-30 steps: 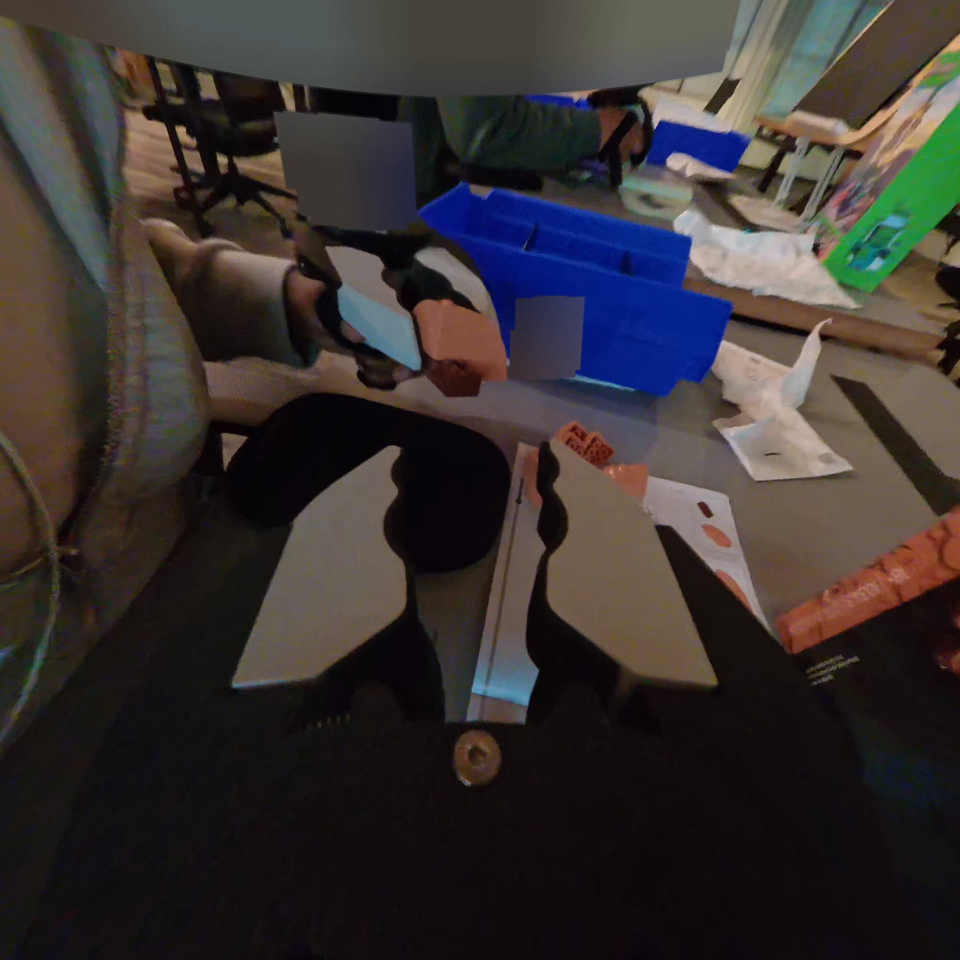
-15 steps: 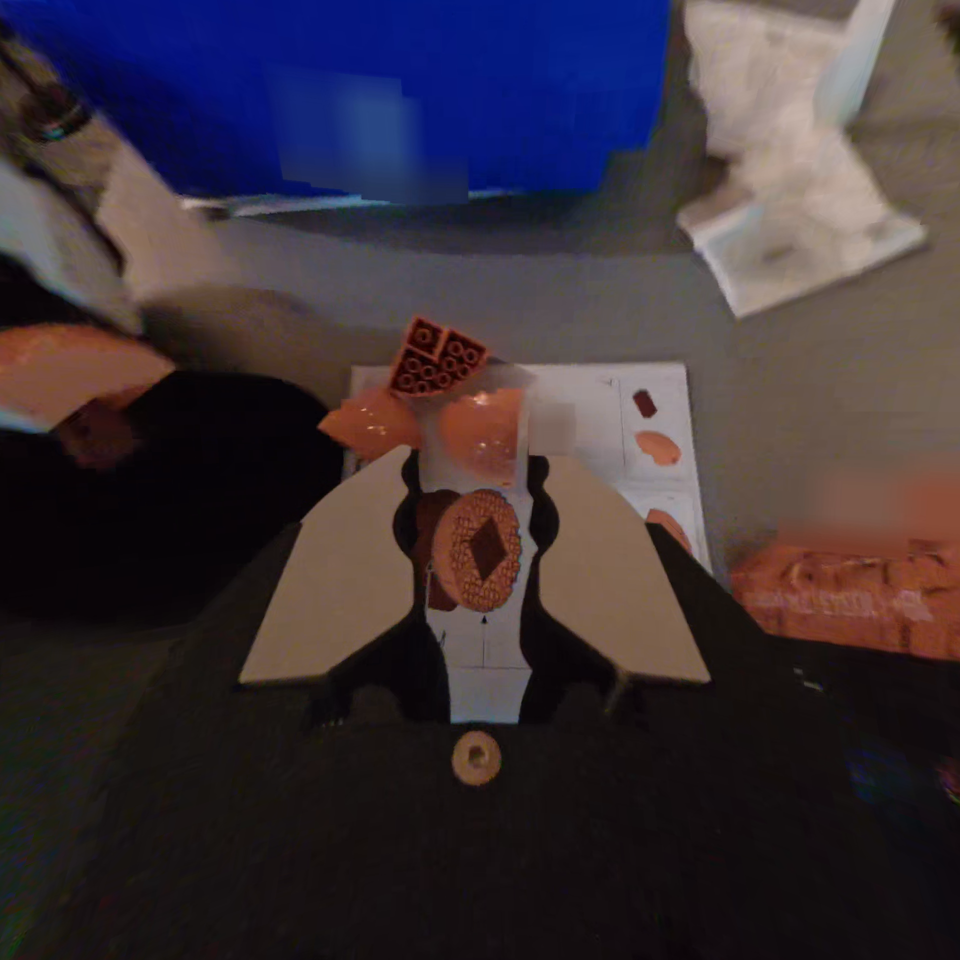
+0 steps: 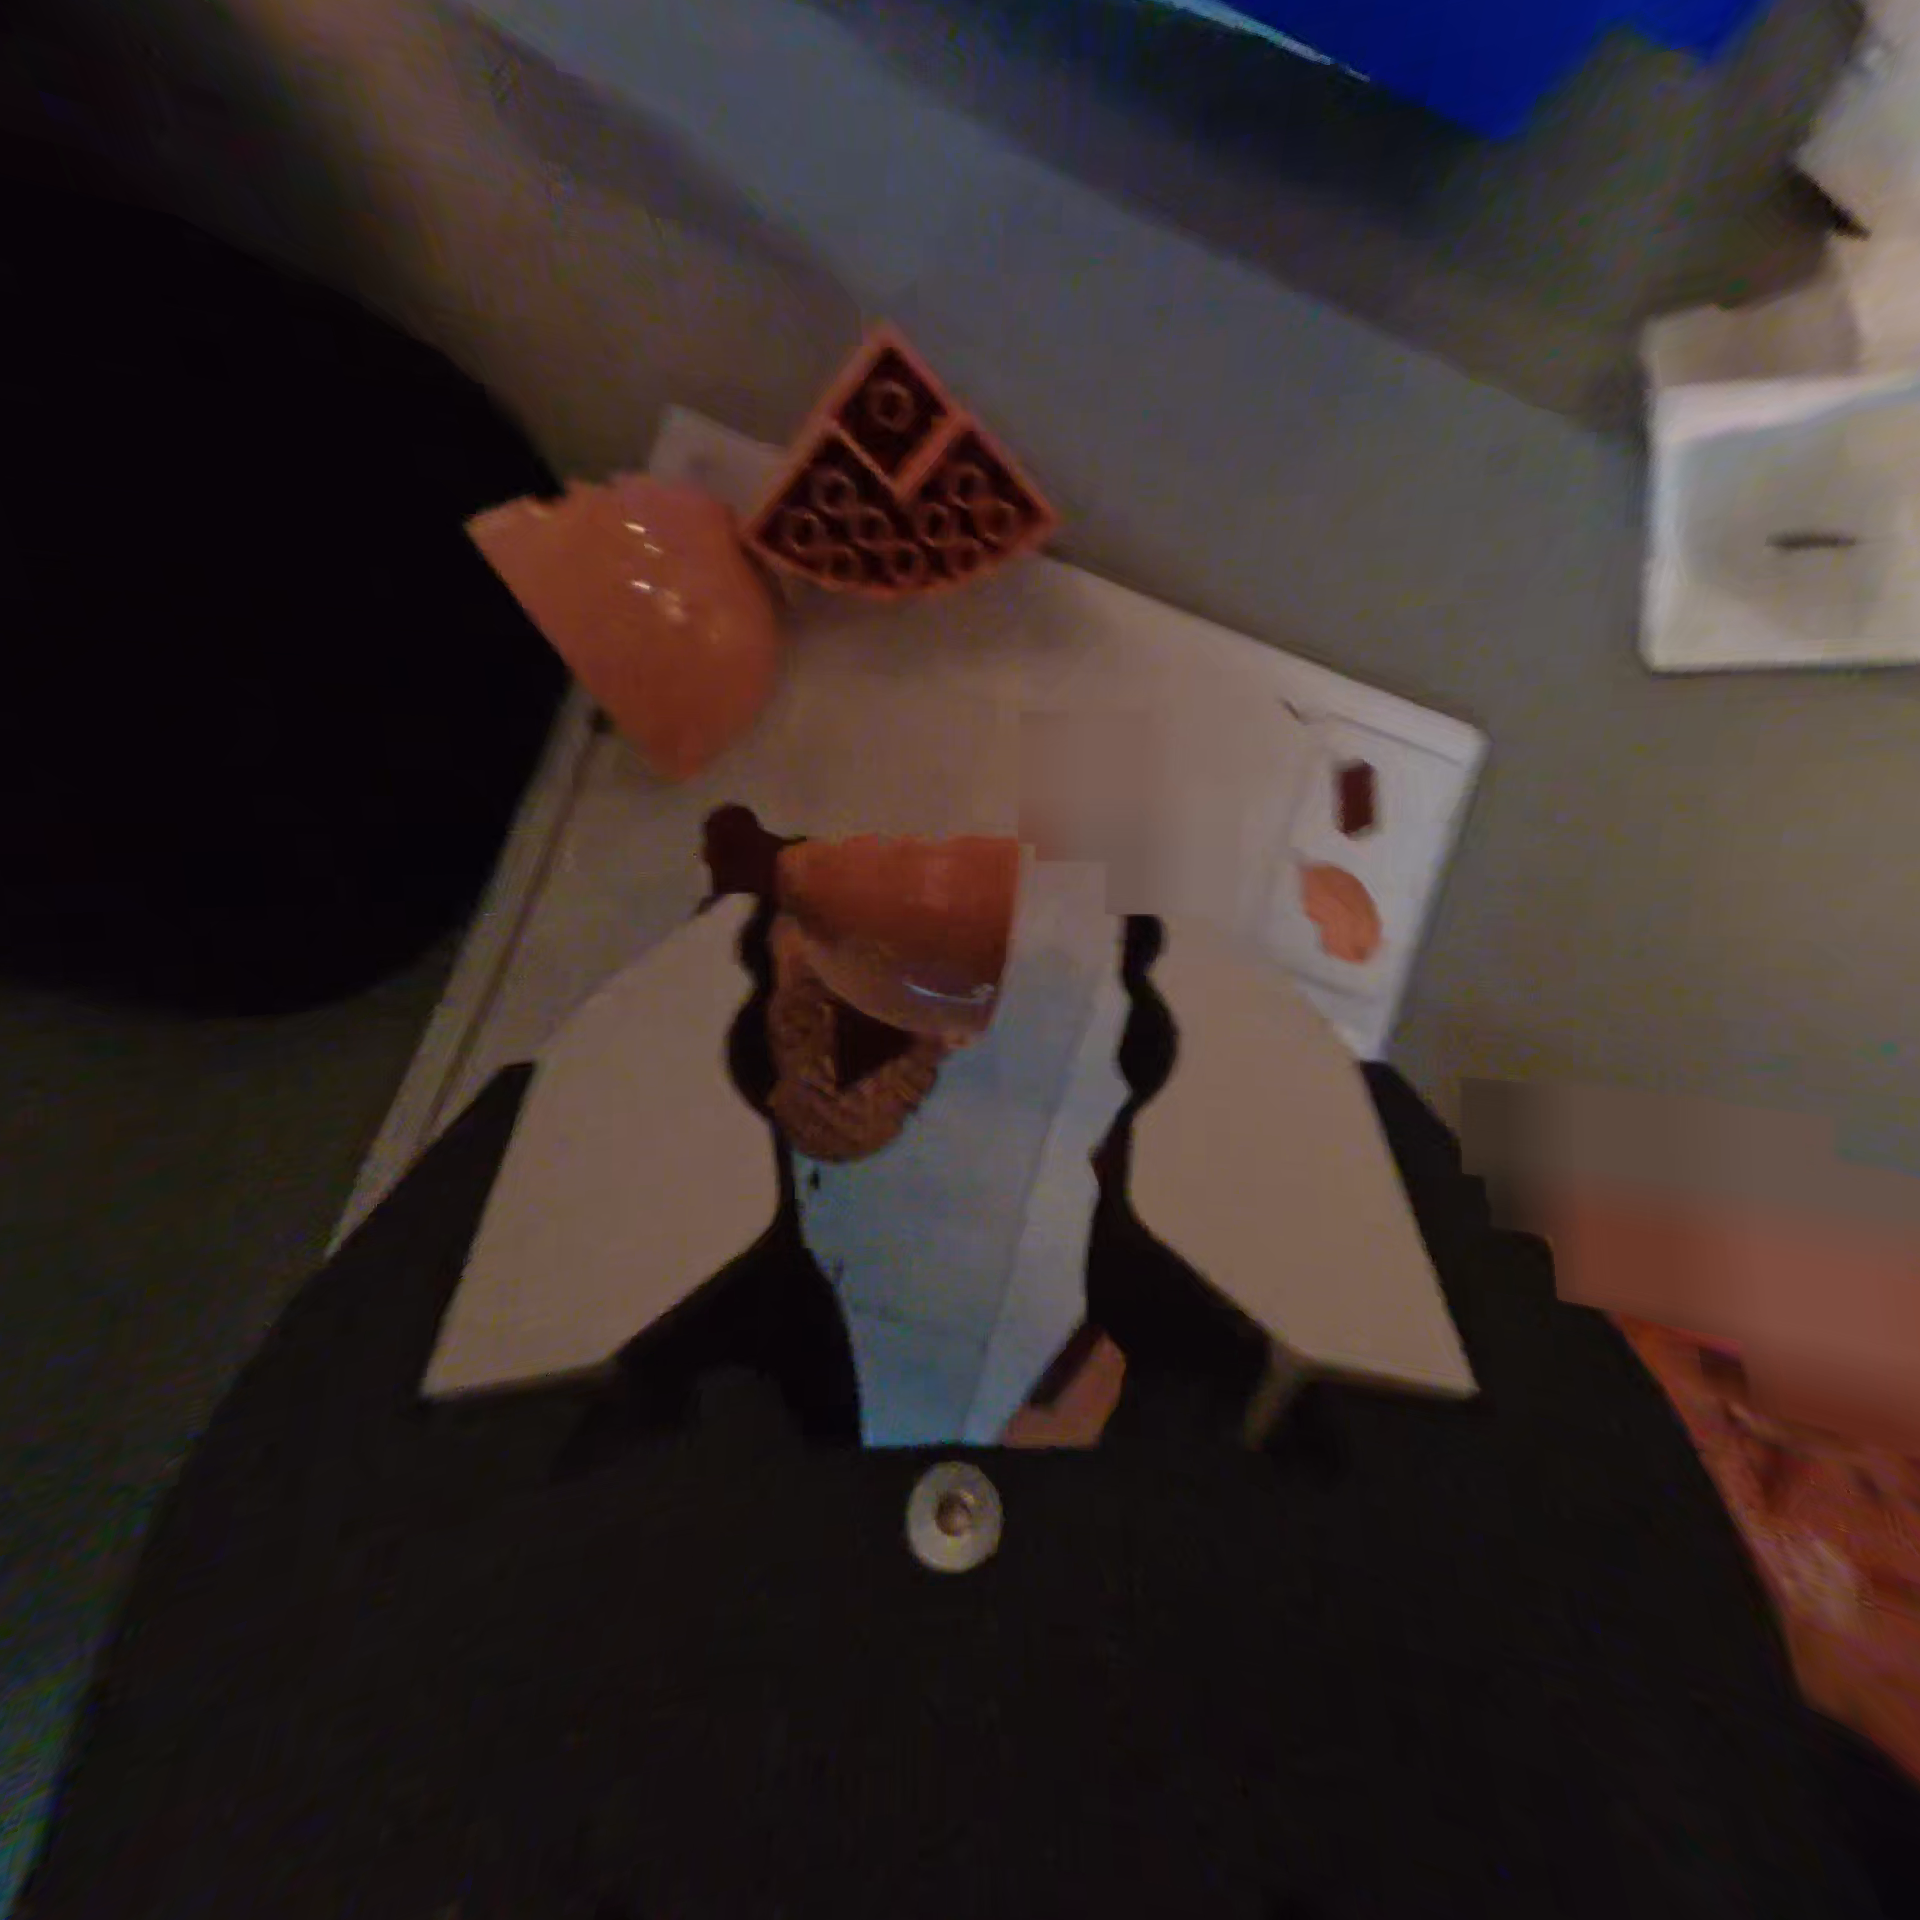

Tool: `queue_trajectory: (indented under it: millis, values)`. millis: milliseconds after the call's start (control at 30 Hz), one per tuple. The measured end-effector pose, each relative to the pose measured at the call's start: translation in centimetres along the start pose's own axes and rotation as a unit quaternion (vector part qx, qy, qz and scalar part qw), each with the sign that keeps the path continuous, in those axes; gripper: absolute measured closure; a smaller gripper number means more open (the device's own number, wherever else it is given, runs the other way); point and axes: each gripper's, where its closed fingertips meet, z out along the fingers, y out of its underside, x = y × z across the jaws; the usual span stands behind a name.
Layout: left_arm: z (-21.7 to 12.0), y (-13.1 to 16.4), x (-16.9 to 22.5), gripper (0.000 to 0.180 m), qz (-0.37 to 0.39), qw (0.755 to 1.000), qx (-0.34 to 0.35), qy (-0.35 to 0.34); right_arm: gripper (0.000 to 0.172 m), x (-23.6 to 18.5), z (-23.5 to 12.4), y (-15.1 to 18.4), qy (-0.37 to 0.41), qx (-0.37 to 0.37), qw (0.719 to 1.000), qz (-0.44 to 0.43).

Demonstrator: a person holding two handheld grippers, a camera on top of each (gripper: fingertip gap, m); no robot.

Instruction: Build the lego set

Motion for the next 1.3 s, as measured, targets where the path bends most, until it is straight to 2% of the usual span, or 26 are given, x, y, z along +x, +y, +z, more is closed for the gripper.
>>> queue_trajectory:
  millis: [33, 133, 200, 267, 333, 400, 533, 600, 667, 733, 833, 967, 1100, 1133, 1167, 1300]
  values:
    - [0.1, 0.0, 0.0, 0.144, 0.001, 1.0, 0.0, -0.001, 0.101, 0.3, -0.6, 0.1, 0.006, 0.001, 1.0, 0.021]
    - [0.3, 0.1, -0.6, 0.144, 0.006, 1.0, -0.004, -0.019, 0.102, 0.3, -1.9, 0.0, 0.056, 0.025, 0.988, 0.142]
    - [0.5, 0.3, -0.9, 0.144, 0.019, 0.999, -0.013, -0.033, 0.1, -0.4, -1.6, 1.0, 0.098, 0.007, 0.97, 0.222]
    - [0.7, 0.3, -0.9, 0.144, 0.039, 0.998, -0.016, -0.039, 0.098, -0.9, -0.7, 1.4, 0.126, 0.001, 0.955, 0.269]
    - [0.9, 0.4, -0.8, 0.144, 0.052, 0.998, -0.018, -0.037, 0.105, -0.8, 0.3, 1.5, 0.14, -0.002, 0.948, 0.286]
    - [1.1, 0.6, -0.6, 0.144, 0.061, 0.997, -0.026, -0.029, 0.118, -0.2, 0.7, 1.2, 0.146, 0.005, 0.95, 0.276]
    - [0.7, 0.6, -0.3, 0.144, 0.086, 0.996, -0.028, -0.015, 0.12, -0.4, 0.7, 0.9, 0.1, 0.031, 0.966, 0.235]
    - [0.5, 0.3, -0.2, 0.144, 0.068, 0.998, -0.016, 0.008, 0.12, -1.5, -0.6, -0.7, 0.053, 0.106, 0.972, 0.205]
    - [0.3, -0.4, 0.2, 0.145, 0.019, 0.999, 0.006, 0.044, 0.12, -4.1, -4.1, -3.8, -0.014, 0.22, 0.968, 0.119]
    - [0.2, -1.2, 0.4, 0.145, -0.022, 0.997, 0.025, 0.076, 0.12, -7.6, -8.3, -6.4, -0.063, 0.323, 0.944, 0.016]
    - [0.4, -0.9, 0.8, 0.145, -0.025, 0.993, 0.012, 0.117, 0.12, -10.9, -12.4, -8.0, -0.112, 0.401, 0.908, -0.042]
    - [0.1, -2.6, 2.6, 0.144, -0.097, 0.971, 0.05, 0.213, 0.12, -12.0, -14.9, -8.9, -0.153, 0.489, 0.858, -0.031]
    - [0.5, -4.1, 3.7, 0.145, -0.149, 0.953, 0.059, 0.257, 0.12, -12.0, -15.7, -9.3, -0.188, 0.55, 0.813, 0.015]
    - [0.7, -4.3, 3.6, 0.145, -0.164, 0.951, 0.059, 0.257, 0.12, -12.1, -15.5, -9.3, -0.195, 0.55, 0.812, 0.022]
    - [0.7, -4.6, 3.6, 0.145, -0.176, 0.948, 0.062, 0.258, 0.12, -11.9, -14.8, -9.3, -0.186, 0.534, 0.824, 0.026]
    - [0.3, -4.7, 3.2, 0.145, -0.178, 0.95, 0.066, 0.247, 0.119, -12.1, -11.3, -8.6, -0.114, 0.408, 0.906, -0.021]
